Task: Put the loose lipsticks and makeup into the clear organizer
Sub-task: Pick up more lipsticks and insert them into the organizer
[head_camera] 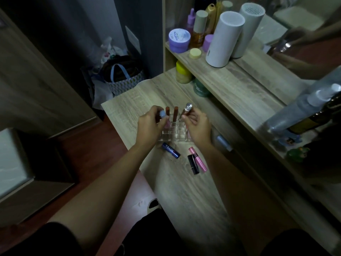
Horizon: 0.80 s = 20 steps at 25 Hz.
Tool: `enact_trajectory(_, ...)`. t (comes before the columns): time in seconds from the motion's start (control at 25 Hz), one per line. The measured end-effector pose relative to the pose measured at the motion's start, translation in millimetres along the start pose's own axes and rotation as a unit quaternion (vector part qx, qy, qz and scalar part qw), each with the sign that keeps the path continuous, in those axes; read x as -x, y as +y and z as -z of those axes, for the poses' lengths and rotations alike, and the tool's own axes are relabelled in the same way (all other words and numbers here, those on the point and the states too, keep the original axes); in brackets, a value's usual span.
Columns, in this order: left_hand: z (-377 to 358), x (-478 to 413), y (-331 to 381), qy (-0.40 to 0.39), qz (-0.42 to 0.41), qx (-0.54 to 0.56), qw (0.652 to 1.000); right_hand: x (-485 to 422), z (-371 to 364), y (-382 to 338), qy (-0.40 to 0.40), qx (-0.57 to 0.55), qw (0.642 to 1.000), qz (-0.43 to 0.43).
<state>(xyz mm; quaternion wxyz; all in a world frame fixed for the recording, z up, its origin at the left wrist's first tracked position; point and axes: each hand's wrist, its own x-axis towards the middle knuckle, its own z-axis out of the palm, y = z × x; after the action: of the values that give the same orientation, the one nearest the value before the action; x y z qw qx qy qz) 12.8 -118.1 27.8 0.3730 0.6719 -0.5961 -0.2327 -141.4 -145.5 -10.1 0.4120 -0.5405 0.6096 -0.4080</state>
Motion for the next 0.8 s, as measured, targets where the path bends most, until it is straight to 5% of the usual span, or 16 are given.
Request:
enact_trajectory(0.32, -6, 7, -3, -0.004, -0.023, -0.017, 1.000, -6, -4, 14, -0.016, 0.057, 0.998, -0.021)
enact_trajectory(0.8, -20, 14, -7, -0.020, 0.056, -0.025, 0.998, 2, 20, 7, -0.040, 0.101, 0.994, 0.011)
